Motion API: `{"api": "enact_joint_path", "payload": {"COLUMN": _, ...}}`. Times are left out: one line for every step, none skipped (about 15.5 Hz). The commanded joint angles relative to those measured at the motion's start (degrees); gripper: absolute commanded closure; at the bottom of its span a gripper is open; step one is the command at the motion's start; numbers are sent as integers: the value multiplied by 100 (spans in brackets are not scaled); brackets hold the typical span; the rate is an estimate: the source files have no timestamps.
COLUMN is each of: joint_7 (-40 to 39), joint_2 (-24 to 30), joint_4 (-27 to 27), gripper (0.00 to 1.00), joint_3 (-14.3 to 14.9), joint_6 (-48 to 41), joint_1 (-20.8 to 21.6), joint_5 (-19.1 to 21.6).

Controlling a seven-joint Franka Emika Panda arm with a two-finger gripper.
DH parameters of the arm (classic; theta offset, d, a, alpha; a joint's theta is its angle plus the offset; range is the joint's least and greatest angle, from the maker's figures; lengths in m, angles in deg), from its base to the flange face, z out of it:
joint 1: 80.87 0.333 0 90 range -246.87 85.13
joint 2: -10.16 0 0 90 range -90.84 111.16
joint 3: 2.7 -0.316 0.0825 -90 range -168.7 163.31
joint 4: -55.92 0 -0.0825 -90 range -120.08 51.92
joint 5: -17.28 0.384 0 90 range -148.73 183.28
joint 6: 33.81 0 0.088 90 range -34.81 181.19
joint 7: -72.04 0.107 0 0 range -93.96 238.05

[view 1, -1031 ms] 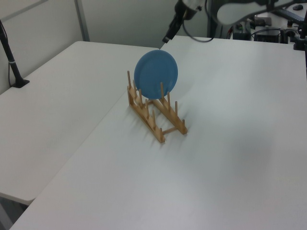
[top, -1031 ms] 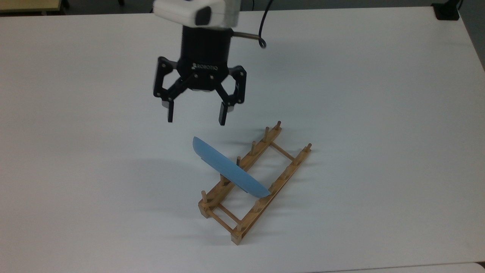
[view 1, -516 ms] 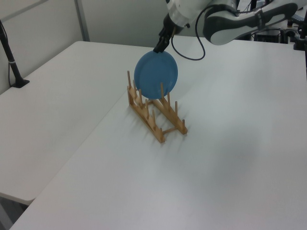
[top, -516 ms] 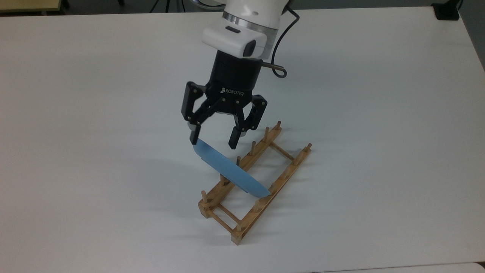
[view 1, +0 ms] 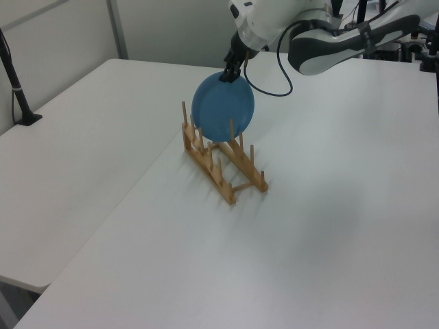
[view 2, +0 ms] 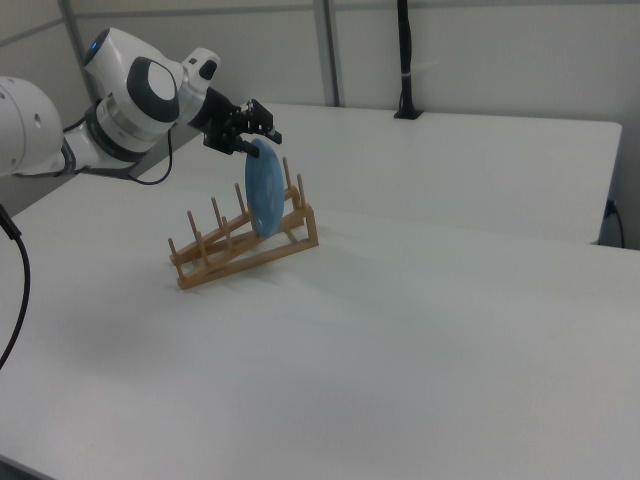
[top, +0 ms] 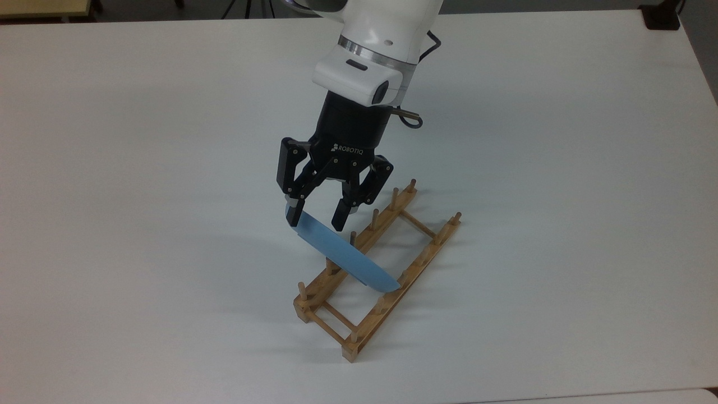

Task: Pick plate from plate rack
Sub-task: 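Close the gripper on the blue plate's rim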

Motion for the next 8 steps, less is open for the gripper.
{"api": "enact_joint_path", "payload": {"joint_7": 128, "joint_2": -120, "joint_4": 74, "gripper": 42, "joint_3": 80, "joint_6": 2, "joint_1": 80, "joint_5": -213}}
{"api": "enact_joint_path", "payload": {"joint_7": 128, "joint_2": -173, "joint_4": 74, "gripper": 49, "joint_3": 80, "joint_6": -7, "joint_1": 80, "joint_5": -265}}
{"api": "enact_joint_path", "payload": {"joint_7": 128, "joint_2": -200, "joint_4": 82, "gripper": 58, "joint_3": 80, "joint_6": -7, "joint_1": 80, "joint_5": -361}}
{"api": "enact_joint_path", "payload": {"joint_7": 128, "joint_2": -200, "joint_4": 82, "gripper": 67, "joint_3": 80, "joint_6": -7, "joint_1": 80, "joint_5": -423}}
{"api": "enact_joint_path", "payload": {"joint_7": 128, "joint_2": -200, "joint_4": 82, "gripper": 75, "joint_3": 80, "joint_6": -7, "joint_1": 80, "joint_5": -450}}
{"api": "enact_joint_path", "payload": {"joint_7": 128, "joint_2": -200, "joint_4": 82, "gripper": 82, "joint_3": 80, "joint_6": -7, "joint_1": 80, "joint_5": -459}}
{"api": "enact_joint_path", "payload": {"joint_7": 128, "joint_2": -200, "joint_4": 82, "gripper": 88, "joint_3": 80, "joint_6": -7, "joint_1": 89, "joint_5": -476}}
{"api": "enact_joint_path", "payload": {"joint_7": 128, "joint_2": -191, "joint_4": 82, "gripper": 91, "joint_3": 80, "joint_6": -7, "joint_1": 98, "joint_5": -494}}
